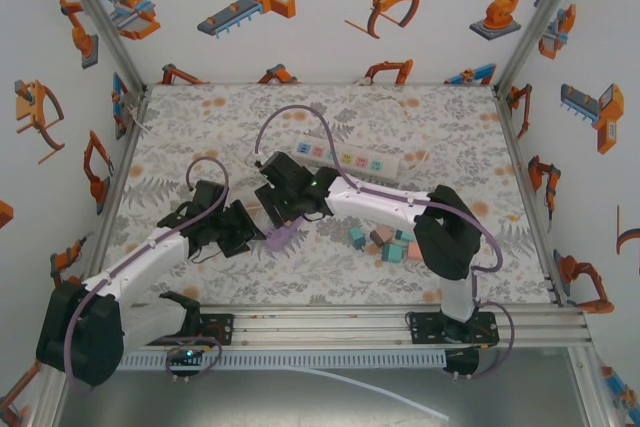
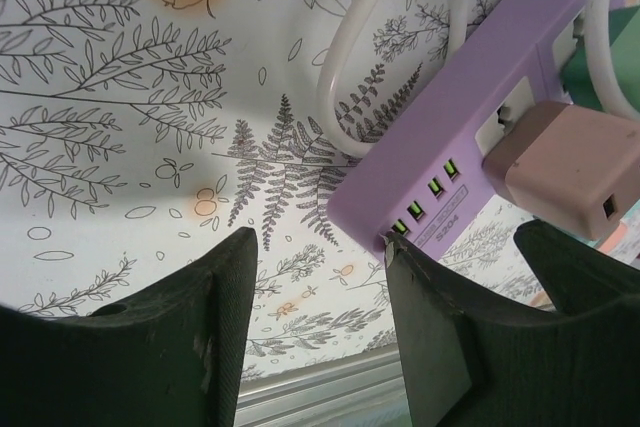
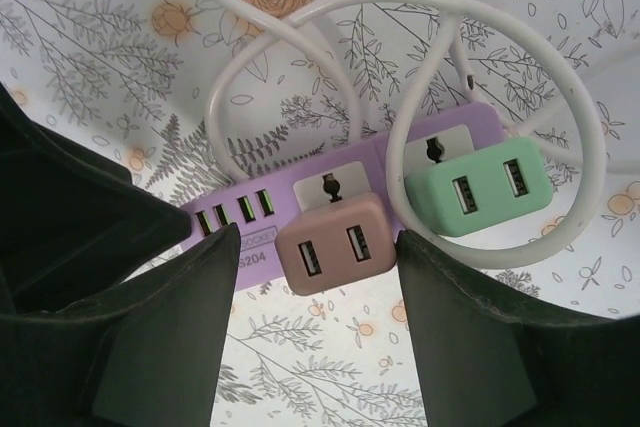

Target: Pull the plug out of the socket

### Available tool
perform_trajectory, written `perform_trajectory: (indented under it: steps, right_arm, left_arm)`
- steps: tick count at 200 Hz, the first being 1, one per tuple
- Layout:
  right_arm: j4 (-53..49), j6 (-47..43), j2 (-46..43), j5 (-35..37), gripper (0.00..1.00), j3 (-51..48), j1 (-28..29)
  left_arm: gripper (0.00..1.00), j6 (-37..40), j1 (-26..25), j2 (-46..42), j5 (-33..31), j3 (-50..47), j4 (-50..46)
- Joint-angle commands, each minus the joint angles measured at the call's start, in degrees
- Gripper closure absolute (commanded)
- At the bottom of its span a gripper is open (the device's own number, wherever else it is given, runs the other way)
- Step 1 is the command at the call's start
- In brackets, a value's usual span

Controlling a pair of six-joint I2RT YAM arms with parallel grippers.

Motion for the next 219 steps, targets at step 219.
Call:
perform_trajectory:
  steps: [219]
  right_arm:
    - [-6.2,7.2,0.2,3.4,0.61,1.2,0.2]
  left_arm:
    - [0.51,-4.6,-3.9,16.8,1.7,-1.6,9.8]
